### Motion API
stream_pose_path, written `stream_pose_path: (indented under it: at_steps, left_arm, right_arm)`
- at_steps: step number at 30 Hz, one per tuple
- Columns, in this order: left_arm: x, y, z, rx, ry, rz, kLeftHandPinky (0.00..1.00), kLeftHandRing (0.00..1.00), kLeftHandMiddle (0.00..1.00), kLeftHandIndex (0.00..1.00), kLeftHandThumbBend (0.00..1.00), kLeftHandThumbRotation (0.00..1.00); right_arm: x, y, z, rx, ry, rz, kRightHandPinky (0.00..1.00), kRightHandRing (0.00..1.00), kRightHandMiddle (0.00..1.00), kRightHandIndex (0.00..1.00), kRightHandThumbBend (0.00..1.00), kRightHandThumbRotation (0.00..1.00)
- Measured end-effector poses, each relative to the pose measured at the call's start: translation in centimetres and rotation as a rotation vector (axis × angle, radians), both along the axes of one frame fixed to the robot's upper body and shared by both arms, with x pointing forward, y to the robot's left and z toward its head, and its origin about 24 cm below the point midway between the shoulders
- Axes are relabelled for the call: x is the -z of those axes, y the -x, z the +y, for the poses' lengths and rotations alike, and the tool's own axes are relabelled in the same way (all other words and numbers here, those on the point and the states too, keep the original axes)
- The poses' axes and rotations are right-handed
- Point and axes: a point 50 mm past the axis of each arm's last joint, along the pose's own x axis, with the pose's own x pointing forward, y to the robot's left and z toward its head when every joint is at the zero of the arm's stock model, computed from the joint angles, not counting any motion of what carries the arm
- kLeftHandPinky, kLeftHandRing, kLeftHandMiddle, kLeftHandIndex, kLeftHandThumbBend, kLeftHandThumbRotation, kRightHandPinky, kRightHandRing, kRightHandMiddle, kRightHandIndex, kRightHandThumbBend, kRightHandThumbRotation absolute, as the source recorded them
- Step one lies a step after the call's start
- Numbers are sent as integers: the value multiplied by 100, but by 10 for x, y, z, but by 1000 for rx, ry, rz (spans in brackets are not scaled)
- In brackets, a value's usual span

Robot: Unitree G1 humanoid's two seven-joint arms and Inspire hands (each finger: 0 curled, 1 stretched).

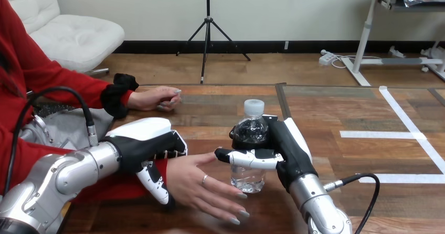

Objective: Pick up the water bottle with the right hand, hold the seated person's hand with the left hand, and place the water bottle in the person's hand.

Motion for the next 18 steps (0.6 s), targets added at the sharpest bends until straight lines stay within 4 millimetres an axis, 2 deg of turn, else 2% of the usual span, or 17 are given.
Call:
stream_pose_path:
  at_steps: [18]
  left_arm:
    - [-7, 0, 3, 9, -20, -18, 28, 34, 39, 41, 88, 0]
  right_arm:
    - [2, 0, 3, -3, -7, -2, 30, 34, 39, 40, 85, 0]
